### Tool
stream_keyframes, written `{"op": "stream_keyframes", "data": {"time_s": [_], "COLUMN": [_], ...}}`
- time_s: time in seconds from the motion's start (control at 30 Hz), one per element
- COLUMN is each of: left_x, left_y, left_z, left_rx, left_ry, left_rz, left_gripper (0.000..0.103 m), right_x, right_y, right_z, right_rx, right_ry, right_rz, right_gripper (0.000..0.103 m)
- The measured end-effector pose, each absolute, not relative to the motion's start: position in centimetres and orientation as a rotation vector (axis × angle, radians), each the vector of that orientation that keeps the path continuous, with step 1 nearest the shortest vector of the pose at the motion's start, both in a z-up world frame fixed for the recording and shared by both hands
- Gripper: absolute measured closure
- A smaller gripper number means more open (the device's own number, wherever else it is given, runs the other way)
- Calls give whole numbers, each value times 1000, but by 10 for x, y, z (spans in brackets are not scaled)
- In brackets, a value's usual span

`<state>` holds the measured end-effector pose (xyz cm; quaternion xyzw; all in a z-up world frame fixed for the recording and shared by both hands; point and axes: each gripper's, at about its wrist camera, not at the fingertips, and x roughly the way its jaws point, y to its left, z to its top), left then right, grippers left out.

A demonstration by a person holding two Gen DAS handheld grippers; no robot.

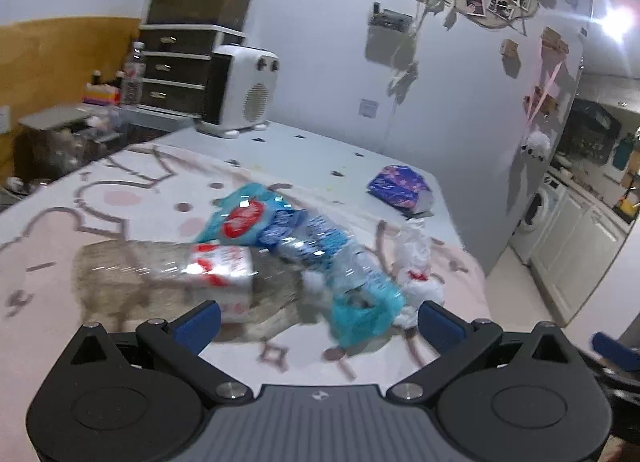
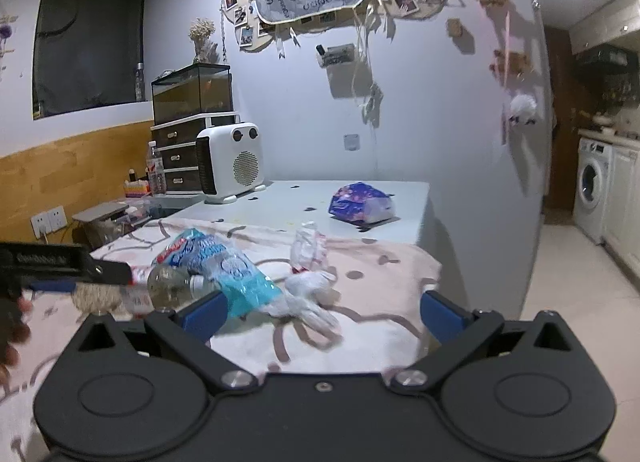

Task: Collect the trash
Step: 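Grasp the blue detergent bag with the left tool while the right tool grasps the white plastic bag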

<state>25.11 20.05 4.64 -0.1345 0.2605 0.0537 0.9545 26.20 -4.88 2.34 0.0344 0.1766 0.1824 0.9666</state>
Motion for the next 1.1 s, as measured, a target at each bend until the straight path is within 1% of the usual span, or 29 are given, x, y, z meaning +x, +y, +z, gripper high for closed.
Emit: {"op": "stream_keyframes", "data": {"time_s": [0.07, 0.17, 0.2, 0.33, 0.4, 0.47, 0.5, 0.53, 0.57, 0.6, 0.63, 0.67, 0.7, 0.73, 0.83, 0.97, 1.1], "left_x": [267, 293, 300, 329, 338, 346, 348, 349, 351, 352, 352, 352, 350, 348, 339, 321, 297], "left_y": [197, 192, 191, 181, 177, 174, 175, 175, 175, 174, 173, 173, 174, 174, 168, 159, 155], "left_z": [45, 39, 35, 15, 3, -8, -12, -17, -21, -24, -26, -28, -29, -28, -21, -12, -3], "left_rx": [-296, -362, -388, -443, -445, -446, -447, -446, -438, -414, -396, -386, -388, -395, -374, -330, -307], "left_ry": [527, 534, 539, 567, 574, 584, 584, 584, 586, 593, 598, 600, 594, 586, 566, 575, 595], "left_rz": [87, 53, 46, 29, 24, 43, 54, 70, 85, 98, 102, 100, 94, 84, 71, 37, -1], "left_gripper": [0, 1, 2, 11, 17, 23, 25, 31, 38, 43, 49, 52, 54, 55, 59, 69, 70], "right_x": [279, 301, 309, 331, 339, 347, 349, 352, 353, 354, 355, 355, 354, 353, 343, 324, 300], "right_y": [-43, -38, -35, -25, -21, -18, -17, -16, -15, -15, -15, -17, -19, -20, -24, -32, -43], "right_z": [22, 14, 10, -8, -17, -25, -29, -32, -34, -36, -37, -37, -37, -37, -36, -32, -23], "right_rx": [89, 125, 136, 151, 155, 165, 170, 170, 166, 161, 161, 166, 169, 167, 140, 117, 98], "right_ry": [365, 392, 408, 440, 460, 484, 498, 506, 513, 519, 524, 525, 522, 516, 506, 506, 494], "right_rz": [374, 386, 389, 395, 394, 397, 401, 403, 399, 393, 391, 395, 403, 415, 439, 466, 488], "right_gripper": [1, 12, 13, 21, 23, 28, 34, 41, 46, 56, 69, 74, 77, 83, 94, 96, 97]}}
